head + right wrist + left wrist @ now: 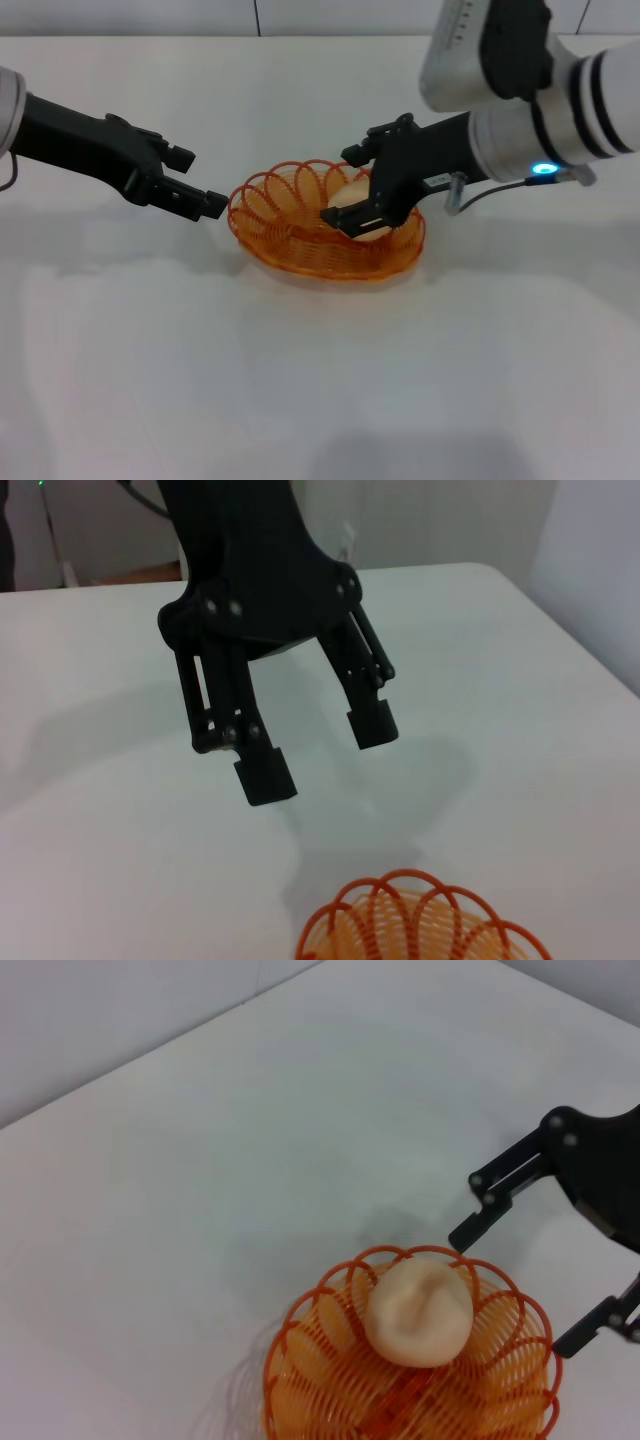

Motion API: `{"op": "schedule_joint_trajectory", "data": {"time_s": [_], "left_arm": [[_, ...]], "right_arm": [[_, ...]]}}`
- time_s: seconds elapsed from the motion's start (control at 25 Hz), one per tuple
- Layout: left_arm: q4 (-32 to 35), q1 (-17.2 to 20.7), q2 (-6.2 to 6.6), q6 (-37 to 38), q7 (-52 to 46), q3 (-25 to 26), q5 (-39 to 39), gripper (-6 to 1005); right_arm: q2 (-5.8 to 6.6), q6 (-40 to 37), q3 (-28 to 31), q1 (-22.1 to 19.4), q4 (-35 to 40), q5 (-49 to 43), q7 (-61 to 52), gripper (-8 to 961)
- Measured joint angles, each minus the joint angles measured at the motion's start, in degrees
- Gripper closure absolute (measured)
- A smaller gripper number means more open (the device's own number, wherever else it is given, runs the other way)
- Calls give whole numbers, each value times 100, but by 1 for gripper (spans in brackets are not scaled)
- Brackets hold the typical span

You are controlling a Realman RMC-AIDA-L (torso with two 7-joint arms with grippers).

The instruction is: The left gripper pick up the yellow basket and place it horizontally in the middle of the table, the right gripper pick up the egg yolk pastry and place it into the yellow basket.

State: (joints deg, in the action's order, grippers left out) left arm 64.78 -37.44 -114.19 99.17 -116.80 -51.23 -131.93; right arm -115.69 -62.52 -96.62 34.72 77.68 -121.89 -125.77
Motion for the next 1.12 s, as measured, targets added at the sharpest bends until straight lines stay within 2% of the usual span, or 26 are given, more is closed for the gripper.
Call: {"op": "schedule_joint_trajectory", "data": {"time_s": [0.28,0.72,0.84,1.12], "left_arm": [[7,97,27,-4,95,10,125,130],[77,430,57,65,633,281,502,131],[80,513,58,79,800,284,601,131],[69,640,34,141,1167,285,920,133]], "right_arm": [[16,-159,338,-648,383,66,176,203],[39,-1341,1533,-1721,763,1086,1276,206],[45,-1669,1768,-1864,751,1283,1566,207],[54,-1866,1928,-1948,670,1412,1813,210]]}}
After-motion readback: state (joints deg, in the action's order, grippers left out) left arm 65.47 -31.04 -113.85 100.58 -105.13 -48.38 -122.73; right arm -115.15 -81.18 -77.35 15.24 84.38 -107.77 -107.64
